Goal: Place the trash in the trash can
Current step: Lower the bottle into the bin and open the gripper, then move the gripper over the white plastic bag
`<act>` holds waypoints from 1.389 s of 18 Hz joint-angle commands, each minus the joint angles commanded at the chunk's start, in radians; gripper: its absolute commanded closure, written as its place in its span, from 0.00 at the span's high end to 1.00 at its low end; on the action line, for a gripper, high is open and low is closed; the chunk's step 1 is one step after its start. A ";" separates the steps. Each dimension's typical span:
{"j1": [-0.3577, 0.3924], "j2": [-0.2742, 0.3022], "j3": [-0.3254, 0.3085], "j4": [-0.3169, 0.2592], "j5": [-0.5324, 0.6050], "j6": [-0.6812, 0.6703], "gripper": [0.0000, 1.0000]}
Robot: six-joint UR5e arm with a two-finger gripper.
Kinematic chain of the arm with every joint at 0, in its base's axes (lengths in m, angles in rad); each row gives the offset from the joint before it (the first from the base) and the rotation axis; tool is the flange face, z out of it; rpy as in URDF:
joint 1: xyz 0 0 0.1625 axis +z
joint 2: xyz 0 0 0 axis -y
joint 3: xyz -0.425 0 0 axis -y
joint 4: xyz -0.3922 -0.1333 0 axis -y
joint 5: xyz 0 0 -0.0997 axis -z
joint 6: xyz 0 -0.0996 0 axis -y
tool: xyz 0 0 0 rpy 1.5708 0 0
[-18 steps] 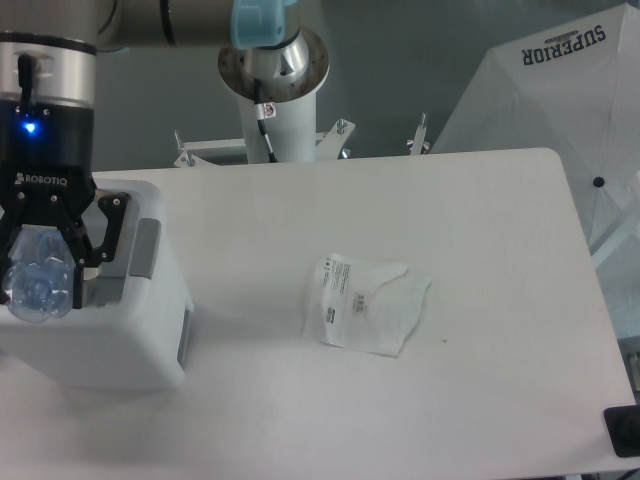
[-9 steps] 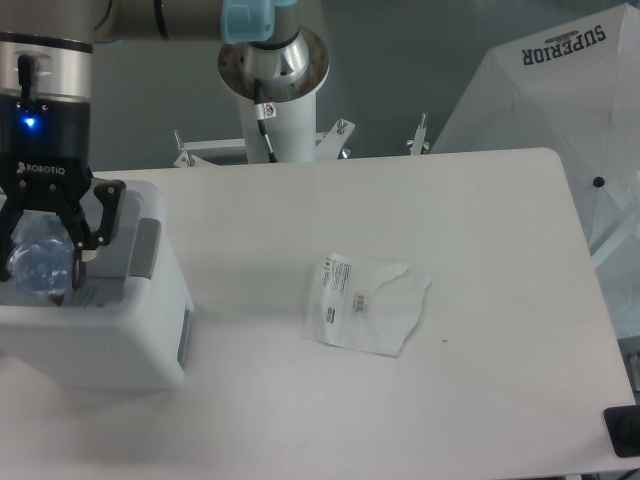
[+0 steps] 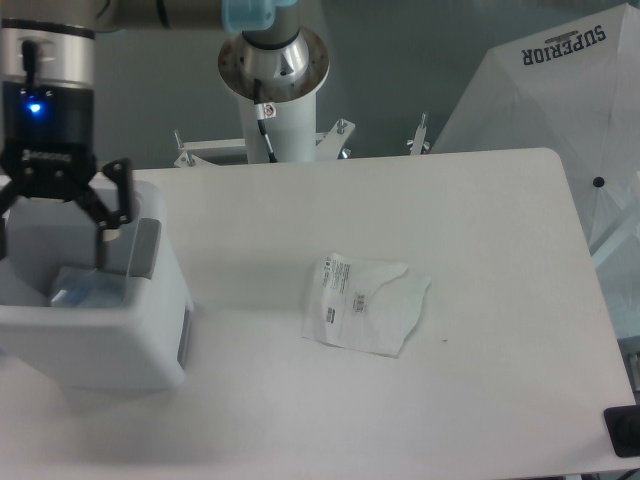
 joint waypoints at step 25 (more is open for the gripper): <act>0.491 -0.360 -0.151 -0.087 -0.141 0.578 1.00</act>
